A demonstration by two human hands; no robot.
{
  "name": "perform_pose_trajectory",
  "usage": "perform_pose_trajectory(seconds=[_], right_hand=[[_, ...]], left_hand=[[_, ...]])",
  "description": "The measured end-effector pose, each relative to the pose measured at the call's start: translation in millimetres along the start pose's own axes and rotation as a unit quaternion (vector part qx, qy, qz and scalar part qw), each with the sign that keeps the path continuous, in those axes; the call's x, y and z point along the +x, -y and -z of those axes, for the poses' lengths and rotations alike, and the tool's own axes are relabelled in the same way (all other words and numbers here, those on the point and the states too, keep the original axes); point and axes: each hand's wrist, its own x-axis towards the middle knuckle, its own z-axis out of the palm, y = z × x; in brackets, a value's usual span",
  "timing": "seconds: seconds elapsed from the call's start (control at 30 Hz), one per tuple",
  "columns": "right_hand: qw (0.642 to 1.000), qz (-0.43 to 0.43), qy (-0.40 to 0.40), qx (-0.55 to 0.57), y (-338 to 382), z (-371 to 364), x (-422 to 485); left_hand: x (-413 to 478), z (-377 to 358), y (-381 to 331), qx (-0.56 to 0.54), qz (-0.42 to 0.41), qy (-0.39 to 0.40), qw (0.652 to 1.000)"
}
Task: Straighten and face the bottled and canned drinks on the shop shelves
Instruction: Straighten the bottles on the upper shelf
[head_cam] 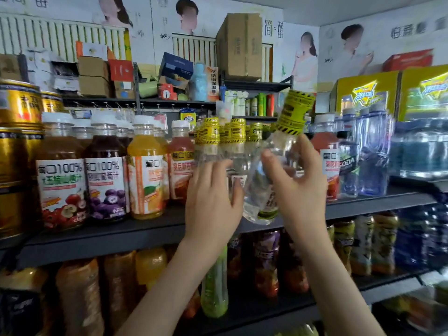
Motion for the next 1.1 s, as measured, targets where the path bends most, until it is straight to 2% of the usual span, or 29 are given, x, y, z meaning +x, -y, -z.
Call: perform_pose_trajectory(seconds=[0.17, 0.3, 0.5, 0.63, 0.77, 0.93, 1.1], right_hand=[[0.999, -0.037, 0.006, 0.017, -37, 71, 31], [0.999, -0.042, 0.018, 0.027, -65, 110, 49], [0.996, -0.058, 0.041, 0.056, -95, 133, 68], [0.994, -0.06, 0.05, 0.071, -99, 133, 70], [0.993, -0.055, 0.063, 0.079, -97, 127, 68], [0.992, -0.044, 0.077, 0.089, -93, 109, 65], [0.99, -0.048, 0.083, 0.1, -90, 86, 62]], left_hand=[[27, -66, -42, 0.109, 0.006, 0.057, 0.992], [52, -109, -62, 0.171, 0.062, 0.116, 0.977], [56, -135, -72, 0.214, 0.146, 0.111, 0.959], [50, -133, -80, 0.164, 0.15, 0.069, 0.973], [30, -132, -82, 0.053, 0.133, -0.01, 0.99], [17, -123, -84, -0.042, 0.15, 0.003, 0.988], [9, -92, -86, -0.099, 0.151, -0.094, 0.979]])
